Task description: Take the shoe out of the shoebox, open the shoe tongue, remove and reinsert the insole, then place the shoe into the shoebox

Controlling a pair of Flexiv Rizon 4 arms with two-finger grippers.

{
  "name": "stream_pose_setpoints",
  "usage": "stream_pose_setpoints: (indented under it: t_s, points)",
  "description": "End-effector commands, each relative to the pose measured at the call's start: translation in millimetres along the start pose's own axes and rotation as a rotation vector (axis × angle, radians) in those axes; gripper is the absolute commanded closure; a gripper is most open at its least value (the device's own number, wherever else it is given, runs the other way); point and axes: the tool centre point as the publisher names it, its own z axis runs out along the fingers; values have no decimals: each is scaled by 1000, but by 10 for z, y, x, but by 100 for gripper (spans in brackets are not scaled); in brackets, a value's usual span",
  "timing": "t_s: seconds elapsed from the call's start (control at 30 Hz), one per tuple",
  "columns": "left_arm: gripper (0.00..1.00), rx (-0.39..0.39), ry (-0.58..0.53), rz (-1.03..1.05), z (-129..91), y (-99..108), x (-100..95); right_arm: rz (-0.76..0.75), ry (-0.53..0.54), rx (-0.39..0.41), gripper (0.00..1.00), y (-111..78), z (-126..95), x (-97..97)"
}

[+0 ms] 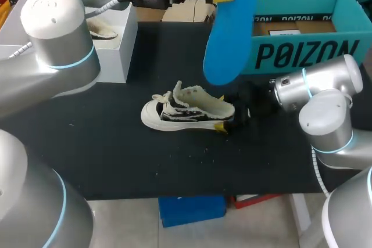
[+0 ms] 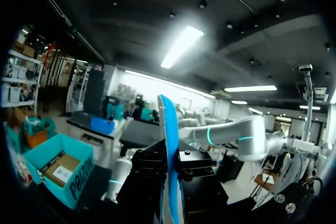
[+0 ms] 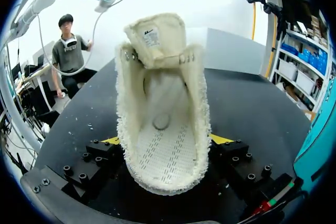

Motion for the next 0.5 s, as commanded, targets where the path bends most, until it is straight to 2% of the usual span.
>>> stream_pose_setpoints:
  t_s: [0.03,0.2,0.3,0.5]
  points:
    - [100,51,-70,-25,-62,-1,166,1,-1,2,100,-25,24,2]
    - [100,98,-66,-50,-70,-45,235,1,-1,2,100,-25,24,2]
    - [100,91,-74,-57,-61,-41,257,1,-1,2,100,-25,24,2]
    - [100,133,-63,-92,-37,-52,320,1,-1,2,100,-25,24,2]
